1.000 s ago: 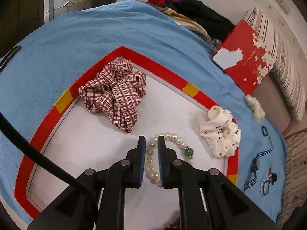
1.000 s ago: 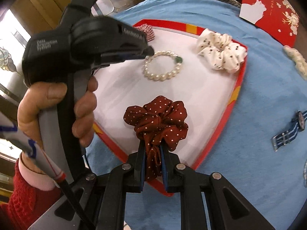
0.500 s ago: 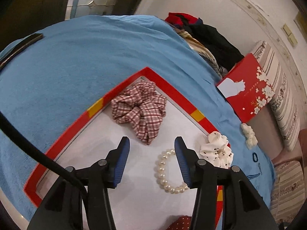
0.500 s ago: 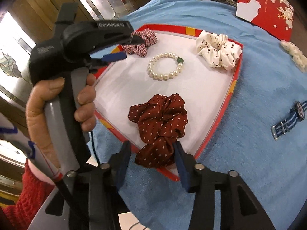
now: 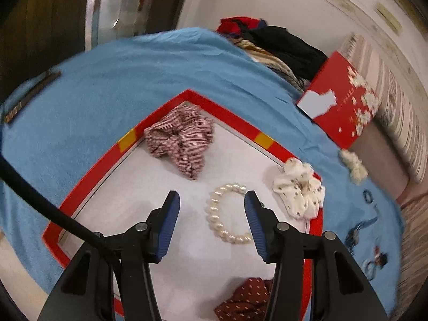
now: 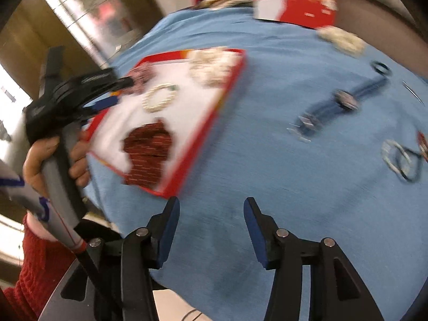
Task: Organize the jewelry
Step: 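Place the pearl bracelet and polka-dot scrunchie in the tray, opening both tools, then move both tools back toward the remaining jewelry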
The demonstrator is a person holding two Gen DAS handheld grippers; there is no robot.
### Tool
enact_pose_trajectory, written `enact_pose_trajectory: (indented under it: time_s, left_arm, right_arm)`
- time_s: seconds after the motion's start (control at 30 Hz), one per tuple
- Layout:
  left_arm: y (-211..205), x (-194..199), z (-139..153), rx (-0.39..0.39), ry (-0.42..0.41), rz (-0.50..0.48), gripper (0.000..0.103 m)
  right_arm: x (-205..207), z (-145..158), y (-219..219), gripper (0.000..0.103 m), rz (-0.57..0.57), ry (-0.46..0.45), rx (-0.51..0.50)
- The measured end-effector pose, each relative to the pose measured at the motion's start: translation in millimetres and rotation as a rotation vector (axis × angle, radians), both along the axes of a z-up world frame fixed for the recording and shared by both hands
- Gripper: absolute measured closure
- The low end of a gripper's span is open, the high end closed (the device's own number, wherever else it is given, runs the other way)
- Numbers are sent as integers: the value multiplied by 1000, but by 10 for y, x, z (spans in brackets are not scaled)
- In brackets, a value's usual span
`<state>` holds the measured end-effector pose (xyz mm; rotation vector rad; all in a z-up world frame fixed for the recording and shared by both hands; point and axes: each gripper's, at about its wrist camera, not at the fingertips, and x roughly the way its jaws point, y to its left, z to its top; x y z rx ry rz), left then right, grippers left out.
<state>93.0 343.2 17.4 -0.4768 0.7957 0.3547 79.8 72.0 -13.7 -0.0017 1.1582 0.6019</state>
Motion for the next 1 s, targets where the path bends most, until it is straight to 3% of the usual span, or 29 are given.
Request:
enact_pose_trajectory:
  time_s: [0.23, 0.4, 0.67, 1.0]
  left_arm:
    - [-659, -71, 136, 141, -22, -147, 53]
    - [-1067, -93, 98, 182, 33, -250, 53]
    - [-1233, -397, 65, 134, 121, -271, 53]
    - [-1477, -690, 152, 232, 176, -280, 53]
  right_arm:
    - [0, 1, -737, 49, -169, 1, -20]
    - [-49, 6, -1029, 49, -233, -3, -26]
    - [-136, 1, -1141, 47, -247, -33, -39]
    - [-238, 37, -1207, 45, -249, -82, -49]
